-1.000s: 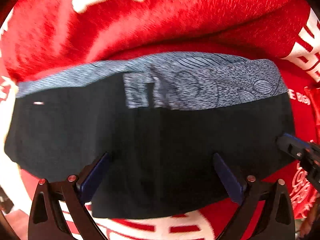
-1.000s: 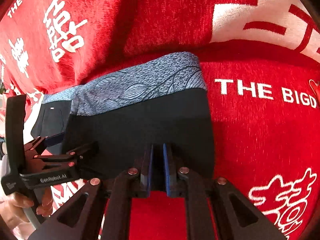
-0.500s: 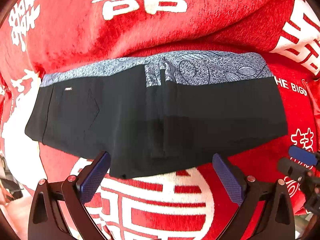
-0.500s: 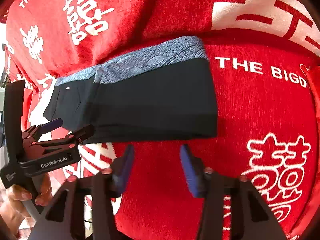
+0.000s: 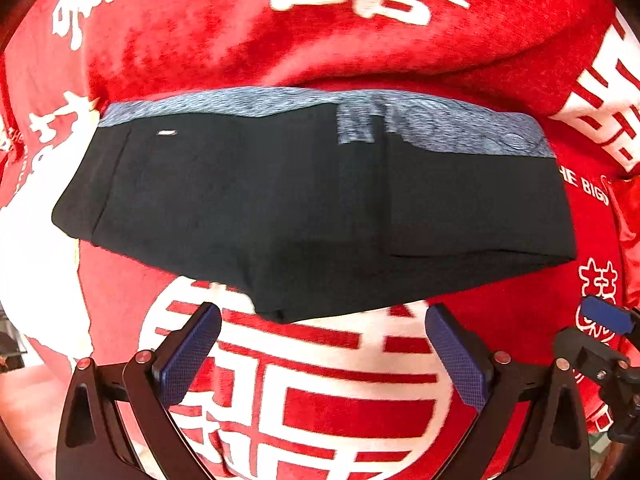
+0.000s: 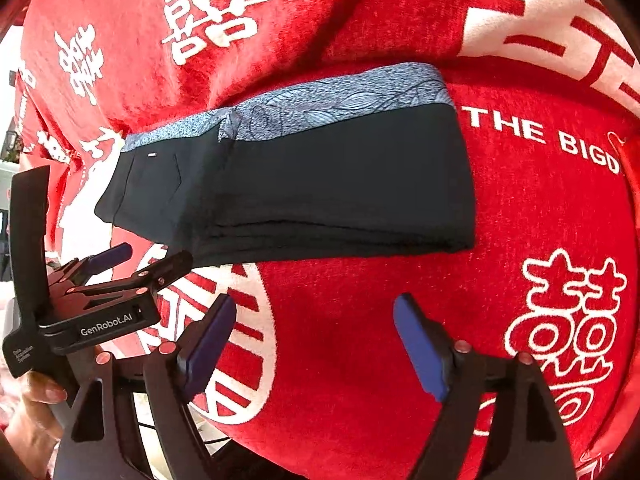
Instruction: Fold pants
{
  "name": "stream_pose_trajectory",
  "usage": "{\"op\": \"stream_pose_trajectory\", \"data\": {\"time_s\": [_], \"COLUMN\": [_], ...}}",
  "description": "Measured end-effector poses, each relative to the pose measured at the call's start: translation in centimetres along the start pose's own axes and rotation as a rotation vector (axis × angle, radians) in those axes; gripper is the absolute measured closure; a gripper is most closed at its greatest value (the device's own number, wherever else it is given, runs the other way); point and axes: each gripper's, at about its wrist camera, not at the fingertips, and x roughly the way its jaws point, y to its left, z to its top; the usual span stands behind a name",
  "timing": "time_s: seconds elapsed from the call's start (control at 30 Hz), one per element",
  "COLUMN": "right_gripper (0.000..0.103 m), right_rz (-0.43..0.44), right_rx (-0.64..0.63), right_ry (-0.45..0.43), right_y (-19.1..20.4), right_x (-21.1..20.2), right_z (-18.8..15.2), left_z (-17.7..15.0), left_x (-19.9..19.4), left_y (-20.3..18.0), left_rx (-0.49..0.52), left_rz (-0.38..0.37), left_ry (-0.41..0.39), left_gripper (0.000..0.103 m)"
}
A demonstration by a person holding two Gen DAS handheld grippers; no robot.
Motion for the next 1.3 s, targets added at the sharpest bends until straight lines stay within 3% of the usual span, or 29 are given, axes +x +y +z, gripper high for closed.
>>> {"op": "stream_pose_trajectory", "data": {"time_s": [0.17,0.53,0.73,1.0,1.3], "right_gripper": [0.000,0.000,0.000,0.000,0.000], "right_rz": [-0.039,-0.132,-0.264,-0.294,-0.308], "right_rx": [-0.012,0.043,0.030,0.022,0.013], "right_ry": [-0.032,-0.006,0.010,0.005,0.023], "right_y": [2.2,5.0,6.5,7.6,8.2], "right_x": [-0.2,0.3,0.0,0.3,0.8], "right_z": [-0.2,-1.6,-2.2,-2.2,-2.2], "left_z": [-0.3,-1.2,-2.8,-3.8,-4.1], "left_x": [-0.8,-1.7,-3.3,-3.0,-2.0], "left_y": [1.9,5.1,5.5,6.0,7.8], "left_rx": [-0.018,-0.005,0.050,0.039,-0.013], "left_rz": [-0.029,-0.046,-0.077,-0.150,-0.112], "left_ry": [0.011,0.063,0.056,0.076,0.128], "left_gripper": [0.000,0.000,0.000,0.000,0.000]}}
